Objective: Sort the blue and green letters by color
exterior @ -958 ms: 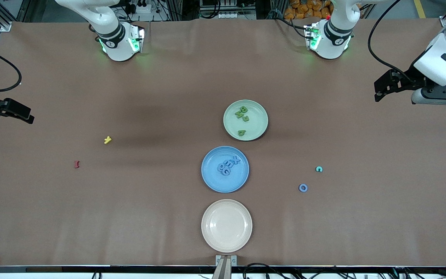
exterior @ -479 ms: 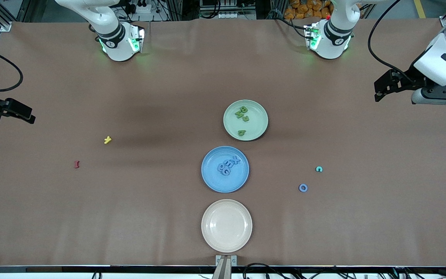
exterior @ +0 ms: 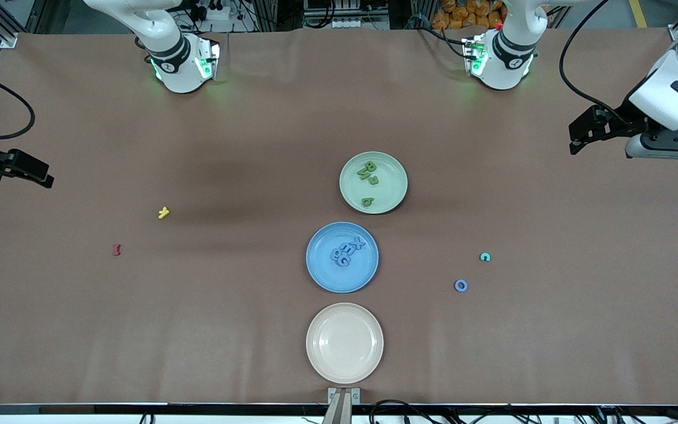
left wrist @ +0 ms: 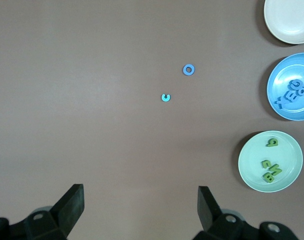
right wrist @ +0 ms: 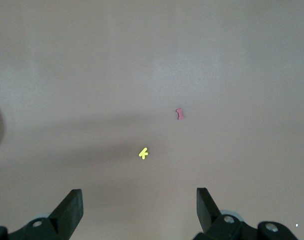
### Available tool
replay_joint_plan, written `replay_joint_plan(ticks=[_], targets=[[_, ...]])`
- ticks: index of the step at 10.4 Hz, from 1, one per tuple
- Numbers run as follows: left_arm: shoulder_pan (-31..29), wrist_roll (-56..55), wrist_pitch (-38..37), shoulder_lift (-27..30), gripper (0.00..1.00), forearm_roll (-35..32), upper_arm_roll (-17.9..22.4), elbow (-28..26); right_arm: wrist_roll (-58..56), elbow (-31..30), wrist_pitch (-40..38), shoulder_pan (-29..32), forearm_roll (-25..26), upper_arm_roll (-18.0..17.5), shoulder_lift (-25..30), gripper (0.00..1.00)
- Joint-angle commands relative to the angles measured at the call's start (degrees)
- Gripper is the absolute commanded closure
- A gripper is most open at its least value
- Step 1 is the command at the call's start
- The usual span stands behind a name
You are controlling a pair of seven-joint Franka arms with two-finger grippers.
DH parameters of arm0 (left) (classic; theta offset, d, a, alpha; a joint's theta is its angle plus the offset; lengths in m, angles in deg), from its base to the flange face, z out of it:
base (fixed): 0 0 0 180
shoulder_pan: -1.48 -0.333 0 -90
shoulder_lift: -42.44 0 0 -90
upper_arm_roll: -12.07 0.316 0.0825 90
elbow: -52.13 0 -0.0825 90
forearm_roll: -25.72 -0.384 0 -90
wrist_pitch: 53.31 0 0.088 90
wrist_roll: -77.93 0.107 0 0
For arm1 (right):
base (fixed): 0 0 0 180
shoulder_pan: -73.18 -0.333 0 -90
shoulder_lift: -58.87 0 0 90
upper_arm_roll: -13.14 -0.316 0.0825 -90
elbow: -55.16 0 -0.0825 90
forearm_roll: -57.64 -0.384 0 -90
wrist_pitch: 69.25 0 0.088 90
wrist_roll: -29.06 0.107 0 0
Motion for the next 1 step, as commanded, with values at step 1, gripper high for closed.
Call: replay_joint_plan(ticks=[1], targets=[[-0.1, 1.3, -0.7, 0.1, 0.00, 1.1, 0.1, 0.9, 0.1, -0.4, 0.3, -0.2, 0.1, 0.0, 0.4, 0.00]])
